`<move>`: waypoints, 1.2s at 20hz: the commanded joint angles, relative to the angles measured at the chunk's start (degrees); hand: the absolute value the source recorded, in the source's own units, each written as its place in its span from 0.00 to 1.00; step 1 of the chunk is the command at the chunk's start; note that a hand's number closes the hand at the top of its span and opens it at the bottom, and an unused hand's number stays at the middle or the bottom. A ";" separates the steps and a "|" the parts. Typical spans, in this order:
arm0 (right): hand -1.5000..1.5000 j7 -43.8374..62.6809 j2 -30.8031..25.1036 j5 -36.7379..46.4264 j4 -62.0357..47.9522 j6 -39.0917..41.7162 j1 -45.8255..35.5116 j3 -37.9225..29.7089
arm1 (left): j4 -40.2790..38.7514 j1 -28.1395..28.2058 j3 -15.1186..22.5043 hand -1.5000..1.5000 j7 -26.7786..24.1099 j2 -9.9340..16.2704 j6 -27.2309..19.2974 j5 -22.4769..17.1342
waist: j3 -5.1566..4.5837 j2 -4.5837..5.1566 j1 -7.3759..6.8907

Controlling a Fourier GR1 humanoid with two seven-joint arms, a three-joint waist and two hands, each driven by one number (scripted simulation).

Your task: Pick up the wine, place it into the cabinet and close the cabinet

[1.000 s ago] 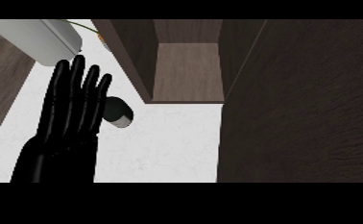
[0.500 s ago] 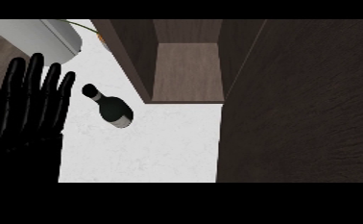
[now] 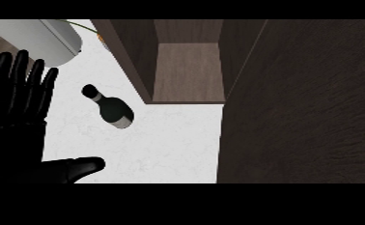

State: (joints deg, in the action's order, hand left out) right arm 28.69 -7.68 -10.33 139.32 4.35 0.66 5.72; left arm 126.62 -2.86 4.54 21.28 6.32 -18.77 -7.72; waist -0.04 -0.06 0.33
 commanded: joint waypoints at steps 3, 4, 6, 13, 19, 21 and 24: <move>0.00 4.85 -0.81 -2.36 9.28 -1.06 -0.33 -1.35 | -4.30 7.18 -0.56 0.00 -7.60 -2.46 3.99 -3.43 | -0.02 -0.07 -0.18; 0.00 8.94 -0.61 -1.71 12.83 -2.05 1.34 1.39 | -3.93 3.33 -2.54 0.00 -2.60 -0.66 2.78 -3.29 | 0.00 -0.10 0.03; 0.00 4.21 -1.10 -4.97 8.27 0.17 0.88 -3.53 | -5.88 1.05 -7.39 0.00 -1.48 1.59 5.65 -8.27 | 0.03 -0.02 0.00; 0.00 9.38 -1.17 -2.43 13.43 -0.06 1.91 0.50 | -15.59 7.84 -6.47 0.00 -12.25 -0.44 12.04 -9.35 | -0.04 -0.14 0.21; 0.00 8.57 -1.13 -4.11 11.54 0.11 -1.11 -1.74 | -21.68 2.15 -11.63 0.00 -13.51 1.09 12.50 -10.79 | 0.00 -0.04 0.20; 0.00 9.18 0.13 -2.31 9.17 -1.27 -3.00 -0.71 | -26.77 2.20 -8.48 0.00 -20.26 -2.27 11.15 -5.81 | -0.01 0.03 0.13; 0.00 14.14 -0.05 -2.75 10.76 -4.31 -7.57 -2.03 | -30.12 2.97 -10.17 0.00 -22.95 -1.28 13.79 -7.15 | -0.04 0.00 0.02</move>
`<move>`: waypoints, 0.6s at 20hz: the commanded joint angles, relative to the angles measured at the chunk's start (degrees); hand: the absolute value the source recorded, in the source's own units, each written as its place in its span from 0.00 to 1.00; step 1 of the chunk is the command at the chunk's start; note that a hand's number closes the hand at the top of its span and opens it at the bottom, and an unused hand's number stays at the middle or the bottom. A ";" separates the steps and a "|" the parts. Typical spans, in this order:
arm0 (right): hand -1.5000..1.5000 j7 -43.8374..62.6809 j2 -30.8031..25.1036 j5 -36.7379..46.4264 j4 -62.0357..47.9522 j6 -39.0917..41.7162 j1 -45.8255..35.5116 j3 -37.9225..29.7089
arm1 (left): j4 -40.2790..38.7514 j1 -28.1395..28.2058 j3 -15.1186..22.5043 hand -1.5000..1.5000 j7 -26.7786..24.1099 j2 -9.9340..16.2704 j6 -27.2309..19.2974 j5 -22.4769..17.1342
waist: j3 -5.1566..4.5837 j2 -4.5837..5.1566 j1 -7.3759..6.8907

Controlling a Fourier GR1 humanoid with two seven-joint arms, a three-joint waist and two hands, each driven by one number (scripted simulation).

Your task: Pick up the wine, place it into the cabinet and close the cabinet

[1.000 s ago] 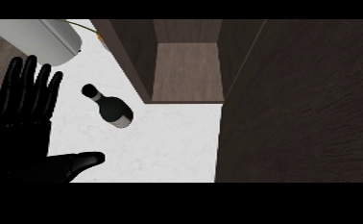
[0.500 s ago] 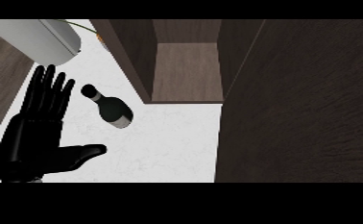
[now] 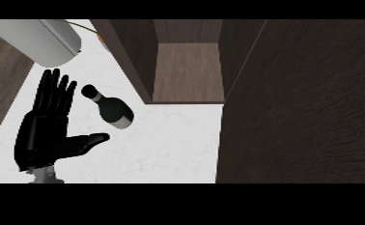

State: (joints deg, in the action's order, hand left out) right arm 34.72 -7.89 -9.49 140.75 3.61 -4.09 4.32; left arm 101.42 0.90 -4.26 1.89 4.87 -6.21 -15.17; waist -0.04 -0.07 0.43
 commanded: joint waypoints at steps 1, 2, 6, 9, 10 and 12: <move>0.00 6.68 -0.40 -3.34 10.16 -1.72 0.36 -0.47 | -5.86 1.08 -1.99 0.00 -6.20 0.21 2.49 0.19 | -0.01 -0.02 -0.07; 0.00 1.67 -0.14 -5.18 7.63 0.58 2.68 -2.57 | -9.00 -2.56 -1.20 0.00 -6.98 -1.21 0.83 1.48 | 0.03 0.04 0.09; 0.00 4.31 1.06 -0.82 6.26 -1.83 -2.56 0.73 | -10.21 0.42 -1.97 0.00 -8.63 0.09 3.77 0.69 | 0.00 0.00 -0.39; 0.00 1.55 -0.71 -6.04 6.96 2.24 2.95 -3.41 | -18.59 -1.07 -2.35 0.00 -15.09 -1.45 5.21 1.31 | 0.03 0.06 0.06; 0.00 -0.01 -0.46 -5.77 7.81 3.27 4.99 -3.44 | -16.21 -1.06 -3.97 0.00 -12.49 0.99 7.39 -1.23 | 0.04 0.01 -0.05; 0.00 3.75 -1.36 -8.28 8.25 2.57 2.17 -4.95 | -21.95 -6.12 -2.99 0.00 -14.43 -1.32 3.96 1.63 | 0.02 0.06 0.25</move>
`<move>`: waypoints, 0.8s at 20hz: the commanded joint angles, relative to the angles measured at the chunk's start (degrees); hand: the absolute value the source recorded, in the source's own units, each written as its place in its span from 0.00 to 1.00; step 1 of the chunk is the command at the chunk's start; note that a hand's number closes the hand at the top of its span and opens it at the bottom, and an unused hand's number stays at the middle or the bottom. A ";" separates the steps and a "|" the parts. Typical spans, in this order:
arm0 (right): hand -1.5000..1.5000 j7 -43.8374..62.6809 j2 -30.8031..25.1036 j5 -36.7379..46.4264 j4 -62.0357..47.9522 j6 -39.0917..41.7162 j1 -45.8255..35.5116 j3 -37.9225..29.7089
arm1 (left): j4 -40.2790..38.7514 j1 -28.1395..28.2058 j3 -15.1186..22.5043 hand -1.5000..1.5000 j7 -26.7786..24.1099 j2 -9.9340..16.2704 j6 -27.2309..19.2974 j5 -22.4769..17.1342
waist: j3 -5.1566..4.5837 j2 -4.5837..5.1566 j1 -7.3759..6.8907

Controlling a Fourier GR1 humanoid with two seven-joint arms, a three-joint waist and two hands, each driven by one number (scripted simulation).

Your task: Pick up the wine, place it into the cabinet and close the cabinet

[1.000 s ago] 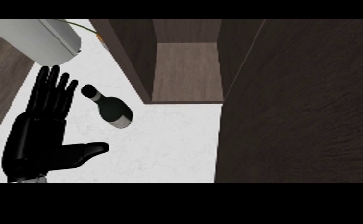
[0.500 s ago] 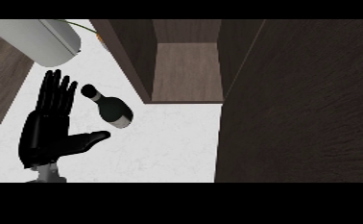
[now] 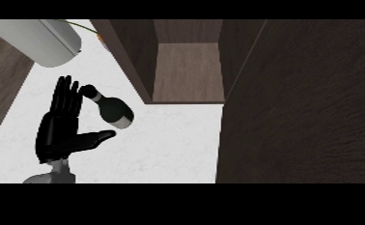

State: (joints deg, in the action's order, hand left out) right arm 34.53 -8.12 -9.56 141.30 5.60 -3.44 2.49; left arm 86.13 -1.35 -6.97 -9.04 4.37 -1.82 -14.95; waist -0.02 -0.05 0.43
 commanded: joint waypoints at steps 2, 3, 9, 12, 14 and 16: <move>0.00 2.61 1.03 -4.77 8.02 -0.76 2.70 -1.35 | -3.81 1.37 -2.59 0.00 -2.30 3.28 6.03 -2.79 | 0.00 -0.05 -0.14; 0.00 4.71 1.22 -4.00 9.38 -1.96 1.49 -0.44 | -0.40 4.07 0.99 0.00 -3.10 0.03 3.07 0.57 | 0.00 -0.11 -0.26; 0.00 6.69 2.17 -2.07 11.29 -2.48 0.46 2.59 | -12.35 -2.70 -2.33 0.00 -7.87 1.03 6.62 -1.78 | -0.05 -0.05 0.18; 0.00 1.98 -0.12 -6.73 7.67 1.78 3.18 -3.63 | -15.97 -5.00 -2.10 0.00 -10.62 0.29 5.08 0.29 | 0.02 0.02 0.09; 0.00 5.19 0.35 -6.67 7.59 -0.28 -0.74 -2.29 | -16.37 -3.30 -1.19 0.00 -10.83 -0.23 7.59 -0.71 | 0.01 0.00 -0.10; 0.00 4.07 1.80 -2.61 8.12 -0.08 1.62 1.32 | -15.87 -3.72 -1.29 0.00 -10.34 0.05 6.04 0.14 | 0.01 -0.02 -0.21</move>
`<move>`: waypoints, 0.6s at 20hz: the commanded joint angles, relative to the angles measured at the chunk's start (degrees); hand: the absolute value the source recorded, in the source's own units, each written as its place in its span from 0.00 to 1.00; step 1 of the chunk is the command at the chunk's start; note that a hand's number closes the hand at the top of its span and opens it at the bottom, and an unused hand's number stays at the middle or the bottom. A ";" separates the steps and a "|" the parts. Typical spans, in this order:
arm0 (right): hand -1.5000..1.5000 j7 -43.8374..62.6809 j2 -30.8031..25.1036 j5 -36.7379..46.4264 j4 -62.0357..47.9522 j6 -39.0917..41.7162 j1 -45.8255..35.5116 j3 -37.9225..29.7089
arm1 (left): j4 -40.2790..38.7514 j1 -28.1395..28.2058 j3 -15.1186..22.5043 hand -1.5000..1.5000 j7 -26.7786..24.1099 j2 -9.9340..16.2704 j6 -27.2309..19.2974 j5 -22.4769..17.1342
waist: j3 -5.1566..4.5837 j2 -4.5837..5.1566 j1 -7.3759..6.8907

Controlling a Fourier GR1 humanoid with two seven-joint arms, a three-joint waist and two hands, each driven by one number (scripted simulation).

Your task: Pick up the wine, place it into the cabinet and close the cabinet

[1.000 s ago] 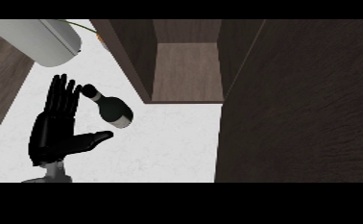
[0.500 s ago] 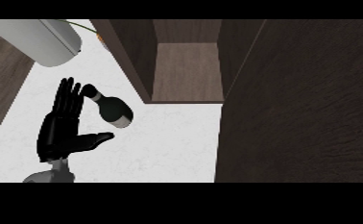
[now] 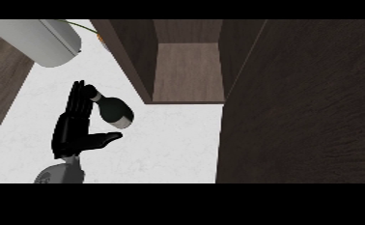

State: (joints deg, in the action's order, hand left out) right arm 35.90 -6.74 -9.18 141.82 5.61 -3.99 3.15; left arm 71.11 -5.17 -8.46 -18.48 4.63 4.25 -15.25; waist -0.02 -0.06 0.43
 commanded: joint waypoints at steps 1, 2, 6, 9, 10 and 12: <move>0.00 4.99 -1.26 -5.84 6.09 -0.80 -2.34 -3.19 | -3.79 0.66 -0.53 0.00 -3.70 0.59 2.68 -0.13 | -0.01 0.02 -0.25; 0.00 6.01 0.47 -3.42 8.56 -2.63 -1.36 -0.49 | -8.19 -3.51 -2.04 0.00 -4.07 1.09 1.68 -0.19 | -0.03 0.04 0.08; 0.00 3.70 0.39 -4.93 10.28 0.22 3.72 -0.36 | -8.56 -2.16 -0.16 0.00 -6.57 -0.24 0.69 2.10 | 0.02 -0.04 0.06; 0.00 5.07 1.67 1.49 5.02 -3.14 -3.72 2.92 | -14.43 -5.66 -1.72 0.00 -8.33 1.28 1.98 1.67 | -0.02 0.04 -0.27; 0.00 0.93 -0.68 -6.35 3.64 1.84 0.74 -4.00 | -11.77 -4.11 -0.33 0.00 -6.00 -0.25 1.37 1.39 | 0.03 0.02 -0.25; 0.00 4.29 1.46 -1.73 8.98 -0.57 1.33 2.53 | -14.90 -5.30 -0.81 0.00 -9.04 -0.17 0.32 2.78 | 0.00 -0.01 0.00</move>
State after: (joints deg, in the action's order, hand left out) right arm 36.82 -6.10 -8.43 141.94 5.62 -4.95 3.67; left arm 58.45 -9.96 -9.62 -25.60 4.96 5.83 -13.89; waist -0.01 -0.04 0.42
